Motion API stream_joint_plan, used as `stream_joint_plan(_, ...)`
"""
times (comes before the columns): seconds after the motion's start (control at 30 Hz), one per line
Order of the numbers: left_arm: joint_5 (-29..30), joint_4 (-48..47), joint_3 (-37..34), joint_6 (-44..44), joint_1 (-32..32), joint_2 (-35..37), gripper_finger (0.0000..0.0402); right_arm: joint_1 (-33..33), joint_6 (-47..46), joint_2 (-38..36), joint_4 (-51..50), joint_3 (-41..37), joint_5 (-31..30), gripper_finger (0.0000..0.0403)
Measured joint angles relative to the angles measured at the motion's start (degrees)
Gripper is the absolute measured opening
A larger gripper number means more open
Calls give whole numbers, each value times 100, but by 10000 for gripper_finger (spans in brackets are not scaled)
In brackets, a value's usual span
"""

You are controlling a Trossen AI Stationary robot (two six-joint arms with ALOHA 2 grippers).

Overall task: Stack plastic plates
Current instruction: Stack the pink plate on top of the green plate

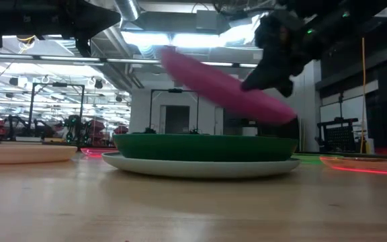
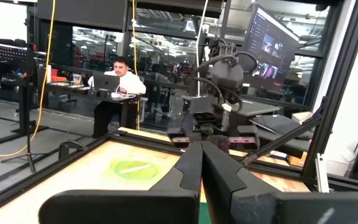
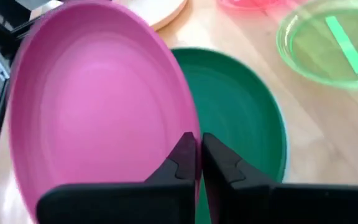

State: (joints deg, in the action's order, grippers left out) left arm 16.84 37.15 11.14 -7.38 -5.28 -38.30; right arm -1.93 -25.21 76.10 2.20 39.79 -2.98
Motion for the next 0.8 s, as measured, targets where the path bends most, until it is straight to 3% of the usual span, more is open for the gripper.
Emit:
stream_joint_plan(0.23, 2, -2, 0, 0, 0, 1, 2, 289, 19, 683, 705, 0, 113, 5)
stream_joint_plan(0.8, 0, 0, 0, 0, 0, 1, 2, 310, 17, 1524, 831, -2, -58, 5)
